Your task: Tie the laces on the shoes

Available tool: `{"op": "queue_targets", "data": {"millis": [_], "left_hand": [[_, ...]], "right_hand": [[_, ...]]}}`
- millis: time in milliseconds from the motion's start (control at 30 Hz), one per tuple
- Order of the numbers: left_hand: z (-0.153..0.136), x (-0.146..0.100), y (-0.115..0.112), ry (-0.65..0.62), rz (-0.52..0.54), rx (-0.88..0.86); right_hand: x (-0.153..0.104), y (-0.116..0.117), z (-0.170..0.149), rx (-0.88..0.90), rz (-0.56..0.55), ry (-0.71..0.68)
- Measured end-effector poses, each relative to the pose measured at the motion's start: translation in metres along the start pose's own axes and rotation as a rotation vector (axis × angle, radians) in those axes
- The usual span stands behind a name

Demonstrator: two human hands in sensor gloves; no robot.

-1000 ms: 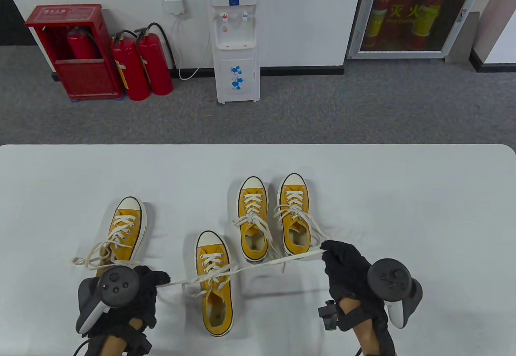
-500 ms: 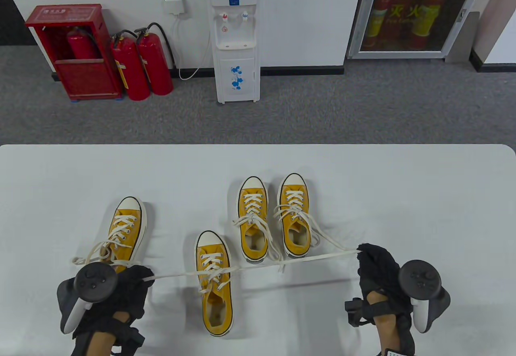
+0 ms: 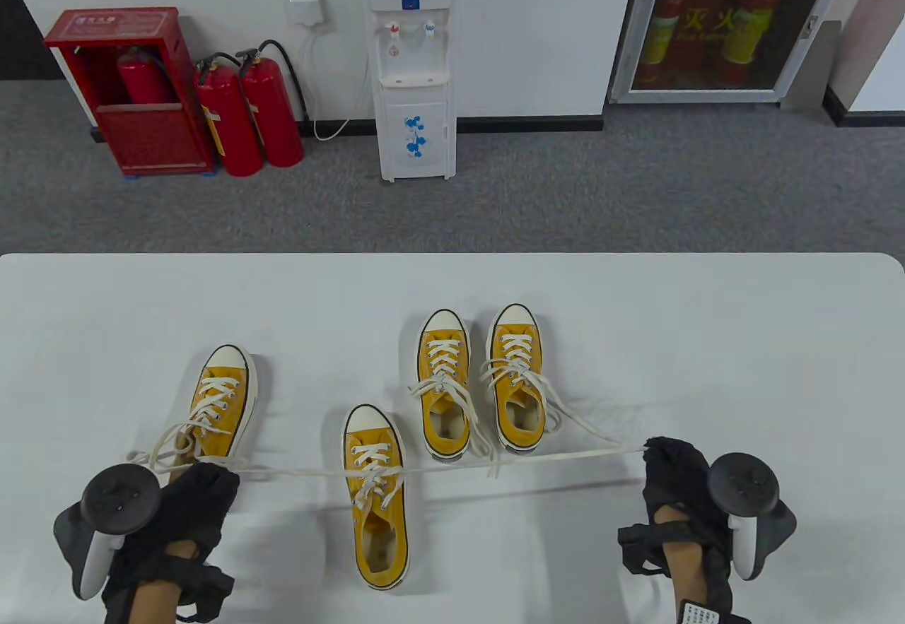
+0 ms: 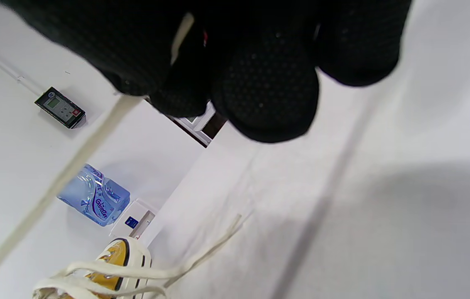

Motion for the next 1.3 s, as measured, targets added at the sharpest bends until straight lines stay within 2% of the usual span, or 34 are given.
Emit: {"op": "queue_targets", "data": {"millis": [167,367,600,967,1300], "left_hand": [[-0.007,0.000,0.003,0.060,0.034,0.031],[-0.015,-0.002,0.009,0.163,0.112,0.132],[-0.016,-0.003,0.011,0.229,0.155,0.240],[-0.023,0.001,0.007,0.283,0.118,0.281],[-0.026,-0.001,0.012,0.325,0.161,0.325]], "right_hand": [[0.002,-0.003,-0.005,-0.001,-0.014,0.033],[0.006,-0.006,-0.015,-0.014,-0.031,0.083],[0.012,-0.010,-0.028,-0.021,-0.043,0.146],[0.018,-0.019,-0.043,-0.065,-0.090,0.222],[0.017,-0.020,-0.044,-0.098,-0.095,0.239]]}}
Point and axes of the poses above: the tracker on the back of each hand, its own z axis roughly to the thumb side, its own x axis roughly from the wrist to the fingertips, y = z × x, the point moved 1 cm from there along x, roughly from the wrist to the fingertips, and after that the axes turned 4 degrees about -x, right-handed, at the moved point
